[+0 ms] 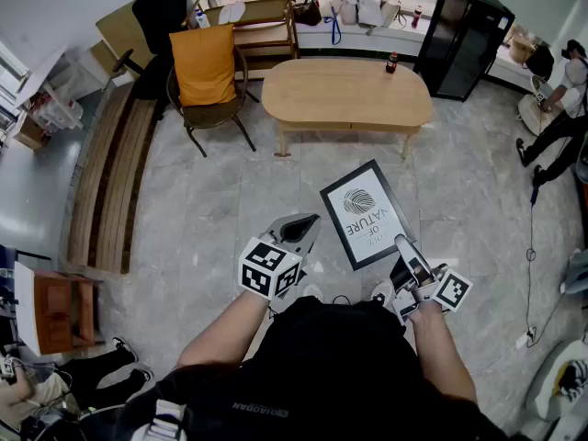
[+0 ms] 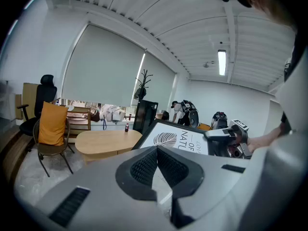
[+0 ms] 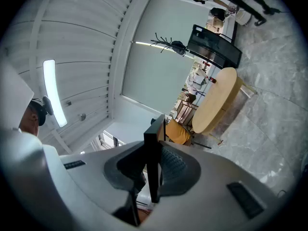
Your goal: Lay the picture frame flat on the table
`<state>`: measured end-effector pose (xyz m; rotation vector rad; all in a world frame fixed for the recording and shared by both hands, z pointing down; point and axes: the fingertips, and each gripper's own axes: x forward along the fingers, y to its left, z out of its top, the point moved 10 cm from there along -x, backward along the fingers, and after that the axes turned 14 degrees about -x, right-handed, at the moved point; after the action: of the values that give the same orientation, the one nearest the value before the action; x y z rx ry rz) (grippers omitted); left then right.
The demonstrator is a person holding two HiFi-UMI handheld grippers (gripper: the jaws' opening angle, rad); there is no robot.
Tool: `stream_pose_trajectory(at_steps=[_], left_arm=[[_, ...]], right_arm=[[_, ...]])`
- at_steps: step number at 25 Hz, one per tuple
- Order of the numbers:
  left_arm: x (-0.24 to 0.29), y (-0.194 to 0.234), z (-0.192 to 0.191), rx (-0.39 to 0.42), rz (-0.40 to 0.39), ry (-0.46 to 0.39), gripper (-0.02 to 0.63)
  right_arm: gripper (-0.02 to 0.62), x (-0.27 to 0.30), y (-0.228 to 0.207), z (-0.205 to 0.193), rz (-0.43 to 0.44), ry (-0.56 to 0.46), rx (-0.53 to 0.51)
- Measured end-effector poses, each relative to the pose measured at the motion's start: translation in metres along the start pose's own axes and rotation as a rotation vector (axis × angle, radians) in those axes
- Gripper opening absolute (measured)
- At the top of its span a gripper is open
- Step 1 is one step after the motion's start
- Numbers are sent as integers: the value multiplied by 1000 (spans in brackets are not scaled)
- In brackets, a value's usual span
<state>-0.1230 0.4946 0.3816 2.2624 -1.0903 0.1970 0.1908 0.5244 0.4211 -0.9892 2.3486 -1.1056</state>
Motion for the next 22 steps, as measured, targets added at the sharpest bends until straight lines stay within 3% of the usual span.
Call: stream_pose_trajectory(at_steps=[14,22], left_arm=[[-3,14,-2,-5,-15,12,5],[-14,38,-16,-64,32,38,5]], right_arm=[[61,7,5,-10,-24,-13,0],[61,20,-1,-13,-31,-20,39]])
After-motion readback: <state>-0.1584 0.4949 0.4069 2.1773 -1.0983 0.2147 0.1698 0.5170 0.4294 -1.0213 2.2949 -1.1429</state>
